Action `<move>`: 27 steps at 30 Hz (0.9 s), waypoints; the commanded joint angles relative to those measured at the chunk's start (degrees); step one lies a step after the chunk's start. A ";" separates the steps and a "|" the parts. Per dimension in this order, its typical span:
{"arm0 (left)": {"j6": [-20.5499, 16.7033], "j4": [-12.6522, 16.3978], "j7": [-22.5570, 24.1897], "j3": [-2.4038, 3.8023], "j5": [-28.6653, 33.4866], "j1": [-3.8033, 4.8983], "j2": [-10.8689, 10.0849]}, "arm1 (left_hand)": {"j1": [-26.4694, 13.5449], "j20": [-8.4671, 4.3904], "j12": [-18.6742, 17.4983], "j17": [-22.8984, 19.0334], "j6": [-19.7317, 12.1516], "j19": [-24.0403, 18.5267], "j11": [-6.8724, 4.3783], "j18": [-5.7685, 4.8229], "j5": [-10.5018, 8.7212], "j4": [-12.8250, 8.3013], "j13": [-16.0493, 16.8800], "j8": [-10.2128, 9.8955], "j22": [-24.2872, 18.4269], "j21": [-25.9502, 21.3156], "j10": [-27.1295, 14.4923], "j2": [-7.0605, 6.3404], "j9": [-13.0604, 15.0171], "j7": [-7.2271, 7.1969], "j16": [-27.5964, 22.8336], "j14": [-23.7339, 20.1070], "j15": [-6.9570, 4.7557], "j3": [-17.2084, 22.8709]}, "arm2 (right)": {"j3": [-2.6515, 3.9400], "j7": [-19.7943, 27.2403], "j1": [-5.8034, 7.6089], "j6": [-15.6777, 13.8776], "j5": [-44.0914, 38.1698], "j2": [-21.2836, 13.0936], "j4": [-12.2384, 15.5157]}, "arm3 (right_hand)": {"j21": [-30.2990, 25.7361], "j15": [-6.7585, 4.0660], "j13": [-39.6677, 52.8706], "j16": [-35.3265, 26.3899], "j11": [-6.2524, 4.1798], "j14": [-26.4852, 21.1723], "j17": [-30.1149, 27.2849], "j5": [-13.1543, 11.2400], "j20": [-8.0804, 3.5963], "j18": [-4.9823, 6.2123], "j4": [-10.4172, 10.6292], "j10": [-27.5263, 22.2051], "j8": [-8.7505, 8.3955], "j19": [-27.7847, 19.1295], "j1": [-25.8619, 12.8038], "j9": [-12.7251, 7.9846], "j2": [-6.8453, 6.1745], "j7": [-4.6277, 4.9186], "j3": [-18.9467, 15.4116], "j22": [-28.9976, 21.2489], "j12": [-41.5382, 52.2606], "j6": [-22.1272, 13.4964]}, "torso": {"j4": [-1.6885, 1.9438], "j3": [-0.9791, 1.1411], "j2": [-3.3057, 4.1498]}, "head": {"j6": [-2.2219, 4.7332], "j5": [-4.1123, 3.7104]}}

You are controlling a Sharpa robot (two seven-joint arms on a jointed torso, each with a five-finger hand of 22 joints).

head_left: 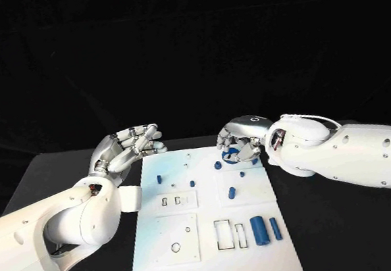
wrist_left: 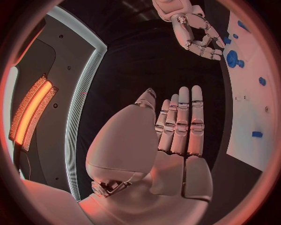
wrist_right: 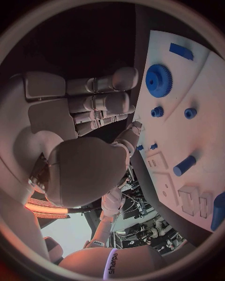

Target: Assemble the parts on the task board

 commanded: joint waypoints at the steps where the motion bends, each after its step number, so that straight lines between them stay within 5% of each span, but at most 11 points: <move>1: 1.60 0.58 0.03 0.08 -0.39 0.18 -0.10 | -0.24 0.10 -0.39 0.11 0.20 0.36 -0.04 0.32 -0.27 0.07 -0.05 -0.21 0.08 0.33 0.22 -0.24 -0.07 0.16 0.30 0.41 0.19 0.36 | 0.02 -2.67 0.02 1.70 -5.90 0.60 -0.35 | 5.23 0.26 0.40 6.21 -0.10 1.36 6.47 0.19 0.15 -1.09 0.53 -0.52 -0.32 1.71 0.09 0.21 -0.72 0.00 0.07 6.68 -0.22 0.02 | 0.24 -0.28 0.81 | 0.10 -0.17; 9: 1.83 1.12 -0.12 0.09 -0.36 0.27 -0.26 | -0.53 0.07 -0.75 0.34 0.08 0.42 0.10 0.29 -0.27 0.07 -0.05 -0.43 0.07 0.39 0.10 -0.23 -0.15 0.36 0.31 0.48 0.26 0.35 | -0.07 -2.83 -0.17 2.65 -6.76 1.95 -1.26 | 14.55 0.61 1.10 15.61 0.24 2.14 16.53 0.40 0.61 -2.80 1.18 -1.15 -0.64 5.53 0.40 0.82 -0.84 0.28 0.62 19.60 -0.42 -0.08 | 0.65 -0.50 1.20 | -0.01 -0.25; 23: 1.66 1.20 -0.47 0.10 -0.27 0.39 -0.32 | -0.77 0.06 -0.93 0.51 0.11 0.48 0.15 0.28 -0.25 0.11 -0.03 -0.50 0.07 0.44 0.10 -0.07 -0.18 0.42 0.36 0.56 0.29 0.40 | -0.36 -3.22 -0.58 4.53 -7.68 3.86 -2.99 | 16.25 0.89 1.16 17.44 0.46 2.07 18.19 0.50 0.90 -3.08 1.28 -2.22 -0.87 5.95 0.68 1.08 -0.85 0.35 0.93 21.99 -0.74 -0.30 | 1.09 -0.80 1.80 | -0.10 -0.26; 27: 1.66 1.27 -0.53 0.09 -0.26 0.41 -0.35 | -0.77 0.06 -0.93 0.51 0.11 0.48 0.15 0.28 -0.25 0.11 -0.03 -0.50 0.07 0.44 0.10 -0.07 -0.18 0.42 0.36 0.56 0.29 0.40 | -0.40 -3.34 -0.64 4.85 -7.88 4.13 -3.42 | 16.33 0.91 1.16 17.54 0.47 2.06 18.24 0.49 0.92 -3.09 1.27 -2.29 -0.86 5.93 0.76 1.12 -0.78 0.34 1.00 22.08 -0.73 -0.27 | 0.91 -0.71 2.10 | 0.16 -0.09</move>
